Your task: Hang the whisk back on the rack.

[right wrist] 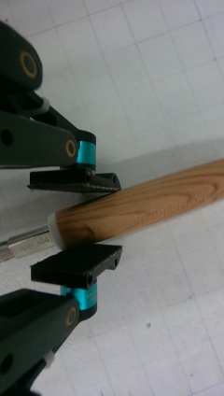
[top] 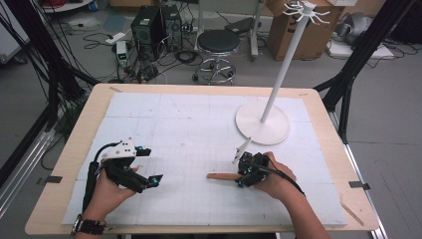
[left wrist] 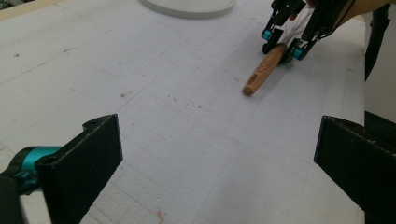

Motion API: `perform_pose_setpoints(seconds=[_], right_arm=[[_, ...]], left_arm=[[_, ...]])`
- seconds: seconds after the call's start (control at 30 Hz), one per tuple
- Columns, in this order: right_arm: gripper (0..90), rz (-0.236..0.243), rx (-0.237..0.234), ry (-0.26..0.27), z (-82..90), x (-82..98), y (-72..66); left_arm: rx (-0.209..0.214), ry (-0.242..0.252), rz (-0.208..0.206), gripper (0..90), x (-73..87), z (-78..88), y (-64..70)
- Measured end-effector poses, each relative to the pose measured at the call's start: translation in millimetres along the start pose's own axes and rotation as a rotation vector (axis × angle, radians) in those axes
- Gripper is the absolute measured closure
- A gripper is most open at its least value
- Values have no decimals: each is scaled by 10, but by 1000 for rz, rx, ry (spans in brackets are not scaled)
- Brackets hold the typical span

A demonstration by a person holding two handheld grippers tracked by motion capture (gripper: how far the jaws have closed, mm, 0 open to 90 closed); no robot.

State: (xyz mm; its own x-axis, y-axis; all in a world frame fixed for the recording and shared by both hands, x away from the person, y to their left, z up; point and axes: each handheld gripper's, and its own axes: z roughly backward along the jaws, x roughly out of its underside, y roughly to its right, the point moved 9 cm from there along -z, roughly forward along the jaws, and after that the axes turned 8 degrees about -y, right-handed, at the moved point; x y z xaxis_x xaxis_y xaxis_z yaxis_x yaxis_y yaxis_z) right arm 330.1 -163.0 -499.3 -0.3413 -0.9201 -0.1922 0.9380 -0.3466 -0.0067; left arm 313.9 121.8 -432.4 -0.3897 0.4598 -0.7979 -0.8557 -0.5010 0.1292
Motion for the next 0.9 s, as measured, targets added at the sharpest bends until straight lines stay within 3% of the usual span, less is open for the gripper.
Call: perform_pose_setpoints(seconds=[0.13,0.4,0.6,0.67,0.9], right_arm=[[705,15,5,-8,8,-1,-26],[709,10,21,7,38,-6,-30],[710,-48,-14,167,283,-28,16],[710,-62,-12,227,378,-18,56],[710,-118,5,362,722,75,150]], left_arm=[[0,-1,-4,16,-4,-2,5],[-3,1,1,16,1,2,-7],[-6,2,2,16,6,17,-21],[-4,5,4,16,2,19,-17],[-2,9,2,16,-7,19,-10]])
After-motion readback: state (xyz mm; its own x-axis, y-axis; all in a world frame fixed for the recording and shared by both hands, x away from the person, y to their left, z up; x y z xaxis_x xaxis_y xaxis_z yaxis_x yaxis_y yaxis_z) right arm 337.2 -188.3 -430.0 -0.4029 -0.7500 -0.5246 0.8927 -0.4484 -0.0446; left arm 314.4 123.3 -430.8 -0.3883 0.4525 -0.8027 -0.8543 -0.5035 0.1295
